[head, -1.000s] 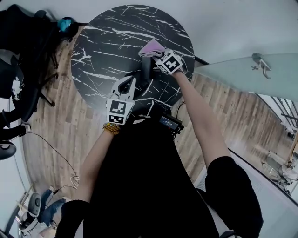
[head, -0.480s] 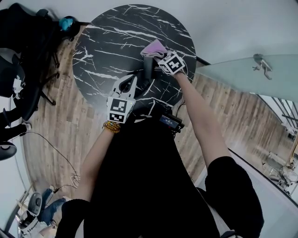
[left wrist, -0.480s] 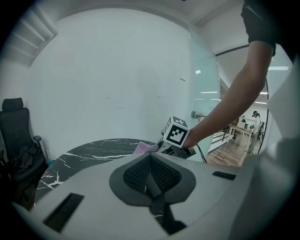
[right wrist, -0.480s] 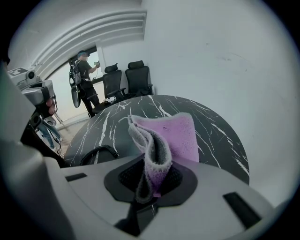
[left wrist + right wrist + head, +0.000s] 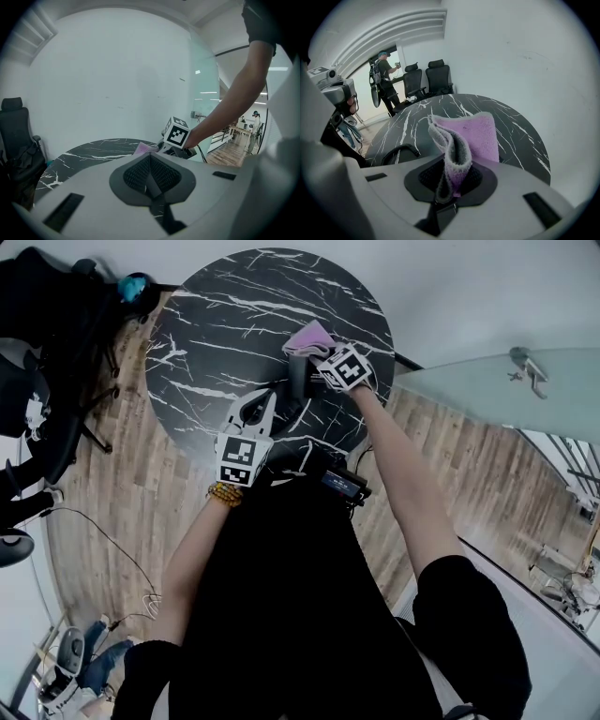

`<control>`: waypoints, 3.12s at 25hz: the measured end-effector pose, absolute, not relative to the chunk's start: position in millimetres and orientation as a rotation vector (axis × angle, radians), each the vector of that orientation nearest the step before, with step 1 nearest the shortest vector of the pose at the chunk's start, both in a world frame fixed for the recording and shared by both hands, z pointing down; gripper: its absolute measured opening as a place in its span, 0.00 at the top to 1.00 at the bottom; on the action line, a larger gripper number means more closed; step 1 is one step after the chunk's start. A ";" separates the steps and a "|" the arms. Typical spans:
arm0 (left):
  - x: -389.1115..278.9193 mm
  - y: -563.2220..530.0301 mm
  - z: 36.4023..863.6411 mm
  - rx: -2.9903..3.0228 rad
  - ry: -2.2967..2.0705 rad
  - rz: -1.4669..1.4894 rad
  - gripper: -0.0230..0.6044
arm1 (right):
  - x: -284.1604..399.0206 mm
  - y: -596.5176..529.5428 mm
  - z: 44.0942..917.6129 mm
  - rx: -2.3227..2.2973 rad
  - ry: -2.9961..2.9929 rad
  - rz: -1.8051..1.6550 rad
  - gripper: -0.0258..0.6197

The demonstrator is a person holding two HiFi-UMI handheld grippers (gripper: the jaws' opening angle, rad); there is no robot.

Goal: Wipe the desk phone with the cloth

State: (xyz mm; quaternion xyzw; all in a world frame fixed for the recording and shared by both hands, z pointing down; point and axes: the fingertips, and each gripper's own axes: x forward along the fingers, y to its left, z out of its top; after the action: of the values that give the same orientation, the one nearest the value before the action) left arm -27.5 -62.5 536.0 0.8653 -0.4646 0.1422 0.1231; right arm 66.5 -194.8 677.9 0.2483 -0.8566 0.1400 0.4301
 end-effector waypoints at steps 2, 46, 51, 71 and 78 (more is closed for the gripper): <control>-27.8 -62.0 535.9 2.526 -1.355 0.417 0.94 | 66.9 -192.6 678.4 0.620 -2.135 0.357 0.86; -20.0 -54.0 541.1 2.568 -1.317 0.466 0.94 | 68.0 -169.7 689.5 0.667 -2.133 0.446 0.86; -20.7 -55.0 542.2 2.566 -1.309 0.460 0.94 | 66.6 -165.5 691.2 0.667 -2.125 0.469 0.86; -20.2 -48.7 546.3 2.557 -1.309 0.473 0.94 | 69.0 -138.6 706.7 0.606 -2.100 0.477 0.86; -20.8 -46.4 548.4 2.553 -1.308 0.485 0.94 | 68.7 -133.0 709.5 0.610 -2.106 0.488 0.86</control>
State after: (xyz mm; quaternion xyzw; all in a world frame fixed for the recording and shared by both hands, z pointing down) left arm -20.8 -46.4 548.4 0.8717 -0.4465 0.1655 0.1158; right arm 68.7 -133.0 709.5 0.2449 -0.8451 0.1958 0.4330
